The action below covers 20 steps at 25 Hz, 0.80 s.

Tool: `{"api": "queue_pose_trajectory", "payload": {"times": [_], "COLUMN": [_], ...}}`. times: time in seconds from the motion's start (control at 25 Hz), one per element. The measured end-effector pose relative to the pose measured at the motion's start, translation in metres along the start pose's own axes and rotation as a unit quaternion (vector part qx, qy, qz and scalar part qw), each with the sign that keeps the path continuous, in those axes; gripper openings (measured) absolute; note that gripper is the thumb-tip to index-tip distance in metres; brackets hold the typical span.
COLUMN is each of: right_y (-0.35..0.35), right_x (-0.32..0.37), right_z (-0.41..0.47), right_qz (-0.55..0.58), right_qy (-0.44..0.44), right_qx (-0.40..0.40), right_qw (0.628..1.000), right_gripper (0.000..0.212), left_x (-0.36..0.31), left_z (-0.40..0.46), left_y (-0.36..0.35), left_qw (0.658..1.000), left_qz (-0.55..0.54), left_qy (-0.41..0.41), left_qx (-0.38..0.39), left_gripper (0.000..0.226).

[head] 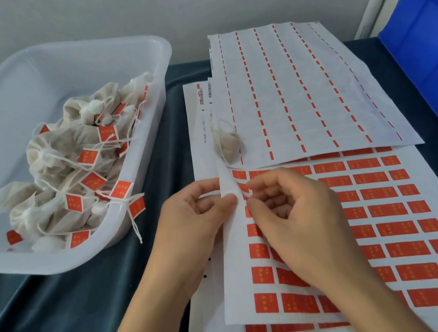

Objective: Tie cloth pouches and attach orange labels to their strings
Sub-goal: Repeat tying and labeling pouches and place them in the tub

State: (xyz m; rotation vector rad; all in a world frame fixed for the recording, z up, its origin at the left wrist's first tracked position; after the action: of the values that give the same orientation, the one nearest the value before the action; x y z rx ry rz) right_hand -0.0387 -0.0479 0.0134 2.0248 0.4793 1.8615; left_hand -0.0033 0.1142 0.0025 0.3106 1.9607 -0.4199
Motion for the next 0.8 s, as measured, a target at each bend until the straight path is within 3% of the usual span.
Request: {"api": "queue_pose_trajectory", "payload": {"times": [0.4, 0.8], "right_y": [-0.0019, 0.0004], "right_x": [-0.0034, -0.0099], "right_z": [0.0018, 0.0013], "right_qz": [0.017, 0.057], "right_qy": [-0.008, -0.009], "right_qx": [0.008, -0.012], "right_qw": [1.0, 0.998], "right_gripper": [0.029, 0.026], "left_x": [0.0023, 0.0031], "left_z": [-0.001, -0.0017], "left_y": [-0.0042, -0.0046], "left_qw": [0.999, 0.995], "left_qz": [0.025, 0.069], "left_qy": [-0.044, -0.063], "left_qx": [-0.015, -0.024], "left_gripper": [0.019, 0.015]}}
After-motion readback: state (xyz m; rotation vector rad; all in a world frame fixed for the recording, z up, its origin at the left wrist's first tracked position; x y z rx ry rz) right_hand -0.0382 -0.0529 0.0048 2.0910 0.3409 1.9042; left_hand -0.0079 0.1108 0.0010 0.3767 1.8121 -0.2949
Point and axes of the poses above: each hand's wrist, its own z-axis towards the middle knuckle, its own y-axis out of the back of the hand, x = y × z, the point moved 3 cm from there along z, towards the middle knuckle, and after that the axes turned 13 degrees about x, right-handed, at the moved point
